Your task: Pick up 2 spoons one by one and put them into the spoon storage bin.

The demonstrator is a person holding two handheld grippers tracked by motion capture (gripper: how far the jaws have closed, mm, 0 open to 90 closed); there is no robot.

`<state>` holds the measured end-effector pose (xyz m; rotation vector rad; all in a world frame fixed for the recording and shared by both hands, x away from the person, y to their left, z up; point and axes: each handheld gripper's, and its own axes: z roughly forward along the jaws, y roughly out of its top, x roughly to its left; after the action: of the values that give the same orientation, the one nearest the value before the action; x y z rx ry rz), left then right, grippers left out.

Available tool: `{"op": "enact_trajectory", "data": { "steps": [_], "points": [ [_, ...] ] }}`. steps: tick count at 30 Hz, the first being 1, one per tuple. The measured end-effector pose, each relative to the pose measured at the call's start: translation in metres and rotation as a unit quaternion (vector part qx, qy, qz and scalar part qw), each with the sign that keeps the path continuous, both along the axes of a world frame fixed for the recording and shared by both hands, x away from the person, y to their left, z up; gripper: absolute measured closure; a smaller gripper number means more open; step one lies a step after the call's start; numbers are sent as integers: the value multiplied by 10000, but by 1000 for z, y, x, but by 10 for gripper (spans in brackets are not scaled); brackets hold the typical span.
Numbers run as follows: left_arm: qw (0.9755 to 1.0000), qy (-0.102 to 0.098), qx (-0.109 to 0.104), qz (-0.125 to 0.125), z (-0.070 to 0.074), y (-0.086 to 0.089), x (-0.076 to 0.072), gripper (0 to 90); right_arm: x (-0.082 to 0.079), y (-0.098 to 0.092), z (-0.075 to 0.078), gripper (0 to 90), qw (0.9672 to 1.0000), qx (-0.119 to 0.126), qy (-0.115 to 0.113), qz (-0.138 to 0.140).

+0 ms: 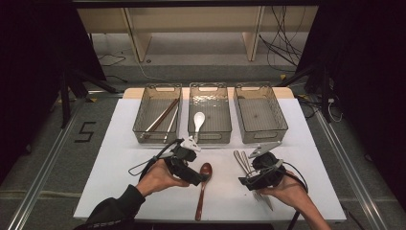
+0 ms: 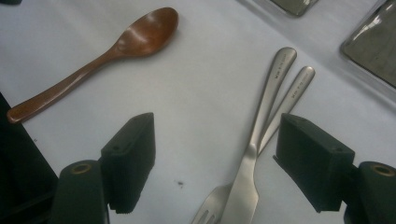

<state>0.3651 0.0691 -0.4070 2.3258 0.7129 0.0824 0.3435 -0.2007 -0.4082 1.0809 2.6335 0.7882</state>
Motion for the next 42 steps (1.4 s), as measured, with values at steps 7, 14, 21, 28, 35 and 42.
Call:
{"op": "enact_trajectory", "data": {
  "steps": [7,14,21,28,35,42],
  "points": [
    [9999,-2,70,-134,-7,0,-9,150,0,0,0,292,10000,6,-2,-3],
    [9993,12,270,-274,-16,0,-15,183,0,0,0,293,10000,-8,2,14],
    [9976,136,472,-487,-27,-3,-22,367,0,0,-1,293,10000,-15,0,17],
    [9957,247,591,-671,-34,-9,-27,585,0,0,-2,293,10000,-20,20,21],
    [9953,255,601,-720,-39,-11,-28,742,0,0,-2,293,10000,-19,25,16],
    [9935,261,730,-830,-46,-15,-29,853,0,0,-2,293,10000,-19,24,30]
  ]
}}
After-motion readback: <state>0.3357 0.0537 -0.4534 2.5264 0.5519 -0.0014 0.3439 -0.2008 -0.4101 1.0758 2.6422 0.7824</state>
